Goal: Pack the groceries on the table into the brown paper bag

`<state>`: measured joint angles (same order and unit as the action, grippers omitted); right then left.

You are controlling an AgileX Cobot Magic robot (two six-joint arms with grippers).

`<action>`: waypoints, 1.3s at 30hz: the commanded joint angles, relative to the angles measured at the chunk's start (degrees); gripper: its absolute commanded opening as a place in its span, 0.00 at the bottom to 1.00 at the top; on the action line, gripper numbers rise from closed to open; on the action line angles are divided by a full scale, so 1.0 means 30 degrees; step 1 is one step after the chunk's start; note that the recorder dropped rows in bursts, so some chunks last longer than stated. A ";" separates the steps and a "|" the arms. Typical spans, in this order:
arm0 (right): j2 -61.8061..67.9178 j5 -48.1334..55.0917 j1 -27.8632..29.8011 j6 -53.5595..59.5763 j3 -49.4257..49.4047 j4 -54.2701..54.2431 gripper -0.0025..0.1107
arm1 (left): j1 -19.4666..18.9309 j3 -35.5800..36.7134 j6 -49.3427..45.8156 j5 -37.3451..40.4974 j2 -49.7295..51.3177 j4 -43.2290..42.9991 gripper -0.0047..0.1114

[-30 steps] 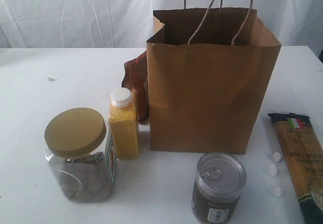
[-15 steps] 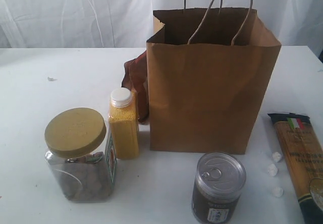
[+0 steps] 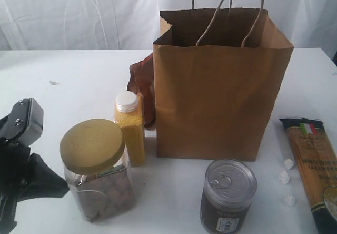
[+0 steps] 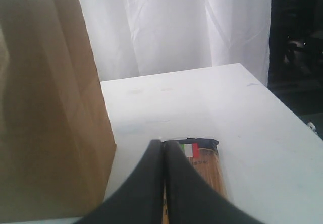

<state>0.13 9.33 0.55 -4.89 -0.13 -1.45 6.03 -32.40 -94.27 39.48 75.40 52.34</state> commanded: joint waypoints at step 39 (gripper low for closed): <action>-0.0043 -0.0014 0.0045 -0.0010 0.0044 -0.0024 0.02 | 0.0123 0.2996 -0.9024 -0.2562 0.0006 0.8390 0.95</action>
<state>0.13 9.33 0.55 -4.89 -0.13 -1.45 6.03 -23.92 -112.23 31.41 75.30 76.54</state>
